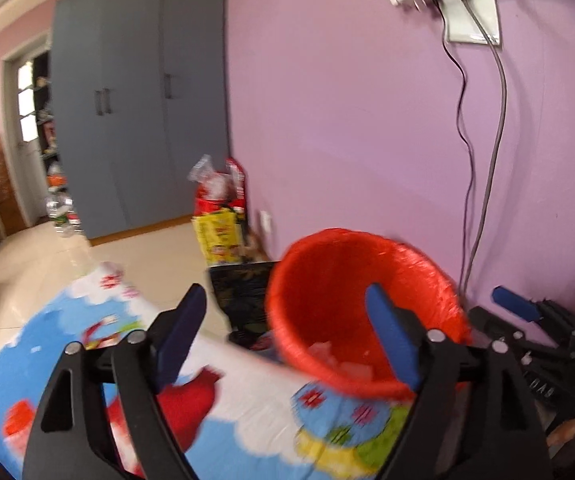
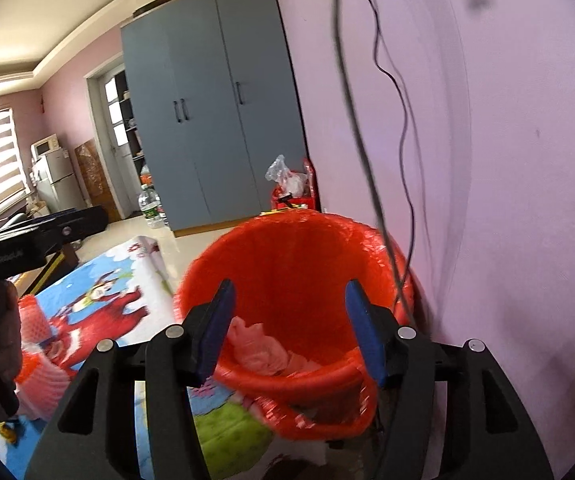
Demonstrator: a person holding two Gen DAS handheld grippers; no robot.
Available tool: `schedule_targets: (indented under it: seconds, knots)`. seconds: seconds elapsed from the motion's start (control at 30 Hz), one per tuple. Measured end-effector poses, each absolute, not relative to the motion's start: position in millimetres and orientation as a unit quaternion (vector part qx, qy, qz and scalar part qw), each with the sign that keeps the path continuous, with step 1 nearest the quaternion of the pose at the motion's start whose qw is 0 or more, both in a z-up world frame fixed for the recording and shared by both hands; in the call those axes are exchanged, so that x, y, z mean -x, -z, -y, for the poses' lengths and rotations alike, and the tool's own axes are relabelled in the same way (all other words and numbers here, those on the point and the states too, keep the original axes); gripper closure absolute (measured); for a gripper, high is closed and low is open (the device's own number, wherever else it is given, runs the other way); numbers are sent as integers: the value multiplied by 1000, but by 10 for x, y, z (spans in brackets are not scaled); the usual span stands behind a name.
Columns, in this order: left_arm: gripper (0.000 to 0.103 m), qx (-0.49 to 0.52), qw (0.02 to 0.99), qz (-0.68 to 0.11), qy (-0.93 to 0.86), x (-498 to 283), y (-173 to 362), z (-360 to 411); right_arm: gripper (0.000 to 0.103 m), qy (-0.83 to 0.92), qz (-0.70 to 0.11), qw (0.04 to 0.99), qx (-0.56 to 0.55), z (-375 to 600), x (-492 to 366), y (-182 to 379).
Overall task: Collect trash
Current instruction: 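Open both tools to drop the cloth and bag into the red bin, then move both tools back over the remaining trash on the bed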
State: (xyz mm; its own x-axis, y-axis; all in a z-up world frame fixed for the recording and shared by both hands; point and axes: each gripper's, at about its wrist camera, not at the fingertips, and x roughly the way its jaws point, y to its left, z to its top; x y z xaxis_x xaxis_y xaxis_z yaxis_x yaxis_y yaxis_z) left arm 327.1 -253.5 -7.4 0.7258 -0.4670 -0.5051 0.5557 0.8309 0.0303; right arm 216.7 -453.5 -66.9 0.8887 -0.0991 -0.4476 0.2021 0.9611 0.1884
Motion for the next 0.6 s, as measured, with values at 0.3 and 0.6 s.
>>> schedule_targets:
  seconds: [0.3,0.6]
  knots:
    - [7,-33,954,-212,209,-2512,-216,1472,32,29,-219,970,-106,3979,-1780,389]
    - [7,-43,969,-218,108,-1717,-166,330,18,-25,-230,969,-82,3186,-1532,231]
